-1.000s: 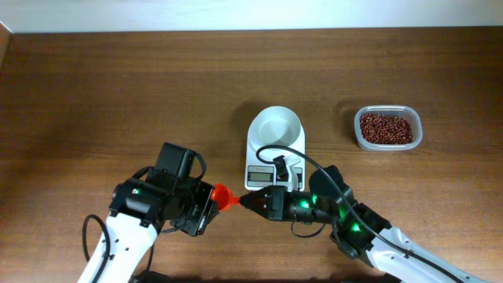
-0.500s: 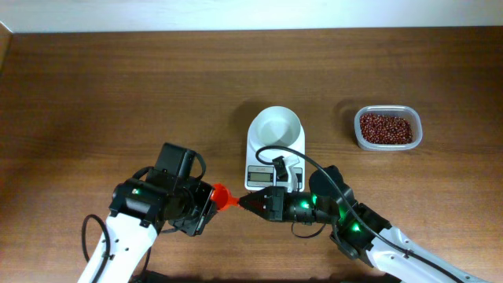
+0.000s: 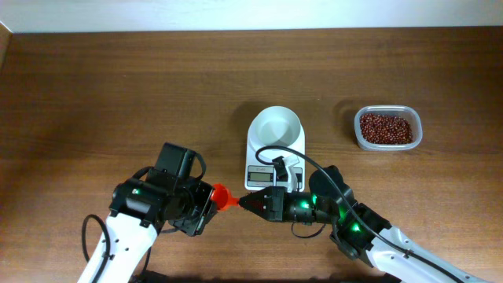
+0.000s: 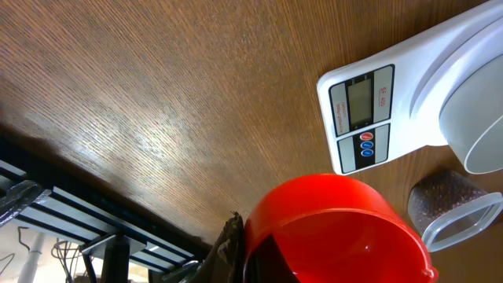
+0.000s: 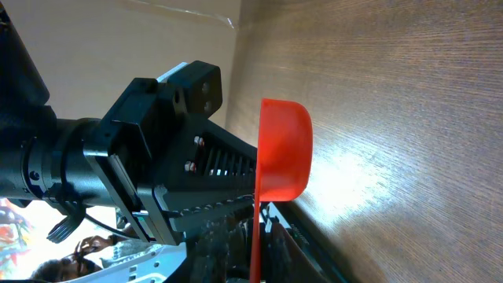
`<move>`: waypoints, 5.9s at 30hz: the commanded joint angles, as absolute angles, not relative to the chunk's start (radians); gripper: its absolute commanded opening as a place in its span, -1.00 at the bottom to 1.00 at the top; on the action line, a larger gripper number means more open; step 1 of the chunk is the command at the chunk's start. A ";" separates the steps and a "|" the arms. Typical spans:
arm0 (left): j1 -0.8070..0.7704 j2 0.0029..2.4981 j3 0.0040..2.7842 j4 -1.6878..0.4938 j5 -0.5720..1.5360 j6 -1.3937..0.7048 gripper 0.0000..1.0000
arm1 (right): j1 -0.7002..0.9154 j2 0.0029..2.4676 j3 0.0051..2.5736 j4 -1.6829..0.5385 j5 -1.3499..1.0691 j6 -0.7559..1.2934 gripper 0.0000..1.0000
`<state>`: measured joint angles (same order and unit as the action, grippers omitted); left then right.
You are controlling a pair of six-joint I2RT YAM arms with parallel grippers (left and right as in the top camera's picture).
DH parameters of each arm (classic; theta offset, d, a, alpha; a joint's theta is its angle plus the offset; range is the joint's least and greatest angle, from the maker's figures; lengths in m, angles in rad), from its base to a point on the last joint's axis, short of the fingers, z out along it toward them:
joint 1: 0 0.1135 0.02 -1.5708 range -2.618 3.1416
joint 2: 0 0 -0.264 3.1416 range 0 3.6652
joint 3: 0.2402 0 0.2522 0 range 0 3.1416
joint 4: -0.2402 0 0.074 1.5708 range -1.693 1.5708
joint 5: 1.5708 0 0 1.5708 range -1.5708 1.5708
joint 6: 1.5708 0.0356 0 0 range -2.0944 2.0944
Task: Scoop and weigh 50g on scale
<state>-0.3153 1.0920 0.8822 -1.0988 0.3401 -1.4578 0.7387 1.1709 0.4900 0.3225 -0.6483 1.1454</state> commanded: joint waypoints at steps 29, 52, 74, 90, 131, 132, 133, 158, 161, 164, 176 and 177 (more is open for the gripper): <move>-0.321 1.084 0.881 -1.093 0.337 -1.441 -0.94 | 0.747 1.172 0.505 0.329 -0.673 1.134 -0.92; -0.321 1.084 0.881 -1.093 0.280 -1.442 0.98 | 0.744 1.154 0.505 0.054 -0.549 0.810 -0.92; -0.321 1.084 0.881 -1.093 0.280 -1.442 0.99 | 0.745 0.619 0.505 -0.326 -0.260 0.753 -0.92; -0.321 1.084 0.881 -0.878 0.239 -1.030 -0.14 | 0.745 0.465 0.505 -0.325 0.014 0.751 -0.92; -0.720 1.421 1.004 -0.620 -0.080 -0.635 0.21 | 0.744 0.465 0.532 -0.365 0.269 0.755 -0.92; -0.720 1.431 1.004 -0.606 -0.084 -0.635 0.04 | 0.744 0.465 0.533 -0.371 0.303 0.756 -0.92; -0.720 1.439 1.003 -0.596 -0.083 -0.635 -0.22 | 0.744 0.465 0.535 -0.371 0.324 0.756 -0.92; -0.858 1.646 1.003 -0.394 -0.237 -0.639 -1.00 | 0.744 0.465 0.556 -0.387 0.500 0.756 -0.92; -0.860 1.682 1.003 -0.366 -0.233 -0.639 -1.00 | 0.744 0.465 0.556 -0.387 0.505 0.756 -0.92; -0.860 1.711 1.003 -0.343 -0.233 -0.639 -1.00 | 0.744 0.465 0.556 -0.387 0.506 0.756 -0.92; -0.864 1.747 1.003 -0.341 -0.232 -0.824 -1.00 | 0.744 0.465 0.556 -0.387 0.506 0.756 -0.92; -0.864 1.750 1.003 -0.339 -0.232 -0.826 -1.00 | 0.744 0.465 0.556 -0.387 0.506 0.756 -0.92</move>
<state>-0.8574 1.7199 0.9886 -0.3397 -0.2180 -0.7837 0.7399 0.4740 0.5350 -0.3897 0.4896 0.7605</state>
